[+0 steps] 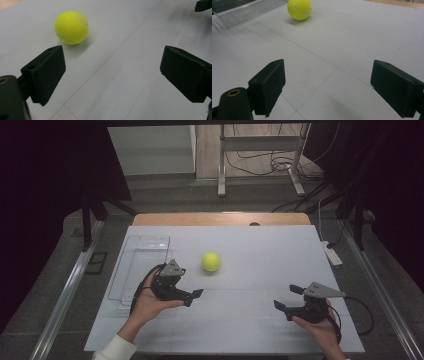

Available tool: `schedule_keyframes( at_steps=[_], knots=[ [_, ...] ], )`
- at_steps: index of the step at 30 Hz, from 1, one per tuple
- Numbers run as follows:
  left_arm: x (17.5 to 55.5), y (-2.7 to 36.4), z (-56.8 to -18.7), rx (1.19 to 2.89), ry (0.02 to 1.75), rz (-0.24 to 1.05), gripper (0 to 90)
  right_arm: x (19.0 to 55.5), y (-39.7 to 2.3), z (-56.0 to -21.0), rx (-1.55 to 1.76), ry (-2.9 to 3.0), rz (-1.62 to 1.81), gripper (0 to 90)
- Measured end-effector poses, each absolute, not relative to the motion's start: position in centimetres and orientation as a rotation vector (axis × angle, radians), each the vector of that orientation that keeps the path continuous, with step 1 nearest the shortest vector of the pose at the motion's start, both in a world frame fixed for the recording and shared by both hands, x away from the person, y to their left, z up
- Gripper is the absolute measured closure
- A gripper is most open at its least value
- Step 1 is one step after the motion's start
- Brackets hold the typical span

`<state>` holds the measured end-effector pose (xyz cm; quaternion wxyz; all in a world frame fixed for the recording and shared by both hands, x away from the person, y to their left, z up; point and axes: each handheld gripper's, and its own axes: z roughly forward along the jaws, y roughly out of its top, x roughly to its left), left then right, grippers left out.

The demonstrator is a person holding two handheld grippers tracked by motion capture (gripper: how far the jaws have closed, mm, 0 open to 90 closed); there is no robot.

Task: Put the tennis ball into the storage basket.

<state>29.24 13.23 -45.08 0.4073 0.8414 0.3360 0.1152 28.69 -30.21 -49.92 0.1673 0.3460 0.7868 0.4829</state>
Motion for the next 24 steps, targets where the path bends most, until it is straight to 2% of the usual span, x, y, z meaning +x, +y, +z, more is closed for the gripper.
schedule_keyframes(
  at_steps=[24],
  knots=[
    [31.0, 11.6, -45.0, 2.165, 0.814, 0.256, 7.5, 28.5, -30.4, -50.1, 0.994, 2.232, 1.357, 12.5]
  ],
)
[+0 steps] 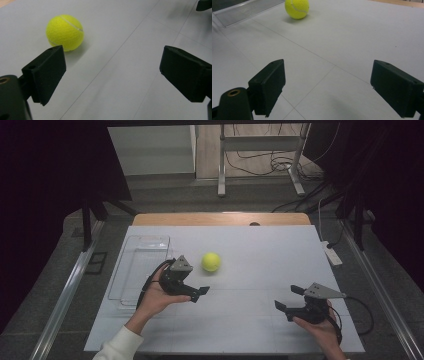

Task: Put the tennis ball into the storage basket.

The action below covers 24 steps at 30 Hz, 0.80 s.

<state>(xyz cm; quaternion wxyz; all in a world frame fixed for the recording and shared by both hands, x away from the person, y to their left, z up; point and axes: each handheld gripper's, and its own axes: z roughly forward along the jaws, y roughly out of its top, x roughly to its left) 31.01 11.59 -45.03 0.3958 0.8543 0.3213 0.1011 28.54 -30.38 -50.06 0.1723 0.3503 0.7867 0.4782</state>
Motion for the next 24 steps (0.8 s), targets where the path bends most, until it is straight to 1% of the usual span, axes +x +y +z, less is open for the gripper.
schedule_keyframes(
  at_steps=[24],
  knots=[
    [31.78, 11.07, -44.43, 2.190, 0.842, 0.265, 7.5, 28.55, -30.47, -50.06, 0.990, 2.231, 1.351, 12.5]
  ],
)
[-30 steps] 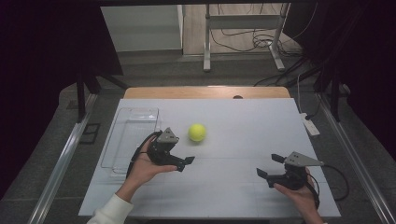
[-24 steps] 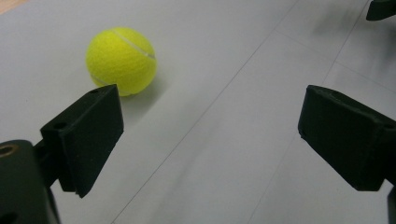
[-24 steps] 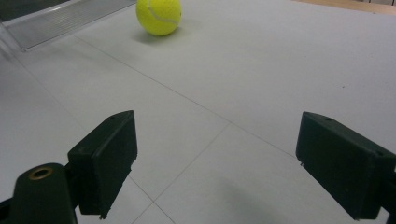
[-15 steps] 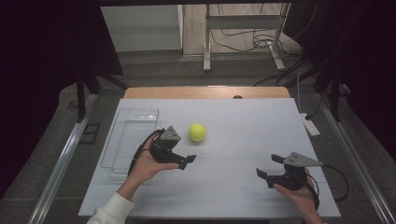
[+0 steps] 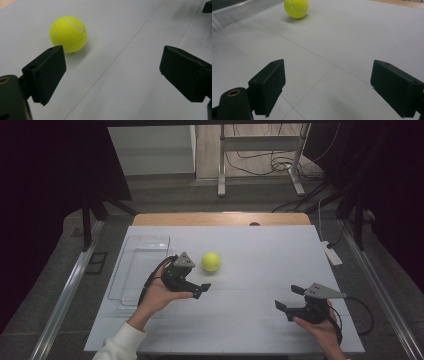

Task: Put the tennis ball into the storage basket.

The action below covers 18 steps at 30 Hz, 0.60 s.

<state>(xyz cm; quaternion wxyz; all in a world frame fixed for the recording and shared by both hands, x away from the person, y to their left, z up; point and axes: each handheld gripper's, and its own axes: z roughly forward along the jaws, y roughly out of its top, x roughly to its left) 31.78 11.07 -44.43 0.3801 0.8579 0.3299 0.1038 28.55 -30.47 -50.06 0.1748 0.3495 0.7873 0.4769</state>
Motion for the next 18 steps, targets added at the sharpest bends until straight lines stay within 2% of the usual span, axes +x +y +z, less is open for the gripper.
schedule_keyframes(
  at_steps=[18],
  knots=[
    [34.3, 9.4, -44.4, 2.241, 0.865, 0.252, 7.4, 28.5, -30.6, -50.0, 0.992, 2.231, 1.356, 12.5]
  ],
)
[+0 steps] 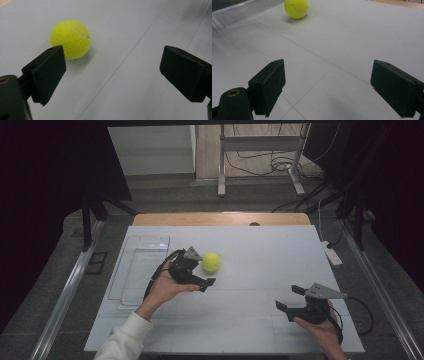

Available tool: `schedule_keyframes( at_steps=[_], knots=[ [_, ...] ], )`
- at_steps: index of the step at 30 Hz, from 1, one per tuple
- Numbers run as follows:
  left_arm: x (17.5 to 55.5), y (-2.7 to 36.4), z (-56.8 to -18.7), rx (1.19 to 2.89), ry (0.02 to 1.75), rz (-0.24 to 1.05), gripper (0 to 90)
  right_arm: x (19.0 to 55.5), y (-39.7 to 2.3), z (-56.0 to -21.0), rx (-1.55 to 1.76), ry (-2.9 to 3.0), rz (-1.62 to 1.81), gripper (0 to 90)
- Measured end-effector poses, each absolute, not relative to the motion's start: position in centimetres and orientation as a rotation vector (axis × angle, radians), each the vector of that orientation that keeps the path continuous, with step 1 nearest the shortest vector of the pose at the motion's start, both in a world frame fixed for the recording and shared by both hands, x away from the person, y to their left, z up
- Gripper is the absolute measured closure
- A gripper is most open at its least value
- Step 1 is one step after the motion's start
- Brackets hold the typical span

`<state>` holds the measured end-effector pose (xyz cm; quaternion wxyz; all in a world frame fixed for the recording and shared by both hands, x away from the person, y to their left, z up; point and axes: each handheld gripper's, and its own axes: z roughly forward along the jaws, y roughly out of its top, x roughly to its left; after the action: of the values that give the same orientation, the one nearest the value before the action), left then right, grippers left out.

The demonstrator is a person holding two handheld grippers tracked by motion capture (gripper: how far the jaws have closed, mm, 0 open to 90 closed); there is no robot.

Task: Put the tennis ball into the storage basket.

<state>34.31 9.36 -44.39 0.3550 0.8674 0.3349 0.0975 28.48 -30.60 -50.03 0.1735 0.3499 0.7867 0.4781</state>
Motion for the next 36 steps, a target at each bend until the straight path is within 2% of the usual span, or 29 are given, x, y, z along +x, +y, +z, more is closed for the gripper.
schedule_keyframes(
  at_steps=[36],
  knots=[
    [37.9, 7.3, -44.4, 2.276, 0.901, 0.226, 7.4, 28.5, -30.7, -50.1, 0.988, 2.236, 1.353, 12.5]
  ],
)
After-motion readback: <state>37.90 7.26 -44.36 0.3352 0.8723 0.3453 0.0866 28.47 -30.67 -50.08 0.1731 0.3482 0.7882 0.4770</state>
